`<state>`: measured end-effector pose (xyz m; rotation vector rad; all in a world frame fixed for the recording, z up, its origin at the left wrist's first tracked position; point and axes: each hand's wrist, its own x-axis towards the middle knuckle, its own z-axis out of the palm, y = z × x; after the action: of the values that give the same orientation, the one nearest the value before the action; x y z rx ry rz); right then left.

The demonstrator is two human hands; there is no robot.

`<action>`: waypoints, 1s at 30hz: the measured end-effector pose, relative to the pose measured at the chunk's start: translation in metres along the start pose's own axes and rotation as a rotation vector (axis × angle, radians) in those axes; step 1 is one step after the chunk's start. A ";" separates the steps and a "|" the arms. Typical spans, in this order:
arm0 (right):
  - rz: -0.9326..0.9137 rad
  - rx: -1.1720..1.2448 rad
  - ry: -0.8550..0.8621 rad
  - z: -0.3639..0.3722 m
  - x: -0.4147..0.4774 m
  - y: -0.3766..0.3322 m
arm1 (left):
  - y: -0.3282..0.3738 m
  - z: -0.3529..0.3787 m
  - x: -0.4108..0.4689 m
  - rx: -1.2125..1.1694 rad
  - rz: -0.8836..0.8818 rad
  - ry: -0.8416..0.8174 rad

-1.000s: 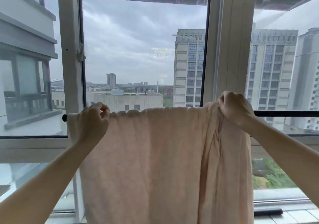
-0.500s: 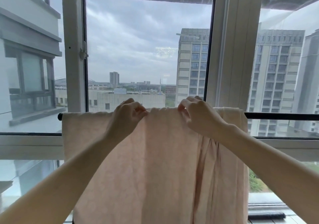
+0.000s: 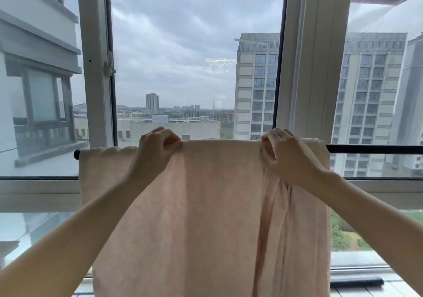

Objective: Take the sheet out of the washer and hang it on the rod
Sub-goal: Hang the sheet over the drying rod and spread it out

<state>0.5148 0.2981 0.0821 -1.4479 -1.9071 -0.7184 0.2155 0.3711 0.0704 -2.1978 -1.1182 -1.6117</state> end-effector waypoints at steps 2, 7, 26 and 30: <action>0.005 -0.085 -0.018 -0.004 -0.005 0.007 | 0.000 0.002 0.000 0.009 0.006 -0.001; 0.193 -0.233 -0.109 -0.014 -0.018 0.026 | 0.004 0.012 -0.001 0.046 0.010 0.006; 0.860 0.384 0.117 0.007 -0.040 -0.007 | 0.016 0.023 -0.005 0.103 -0.050 0.097; 0.914 0.375 0.081 0.009 -0.032 -0.021 | 0.017 0.022 -0.006 0.107 -0.038 0.094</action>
<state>0.4990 0.2796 0.0511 -1.7558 -1.0349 0.0174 0.2421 0.3691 0.0610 -2.0242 -1.1969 -1.6126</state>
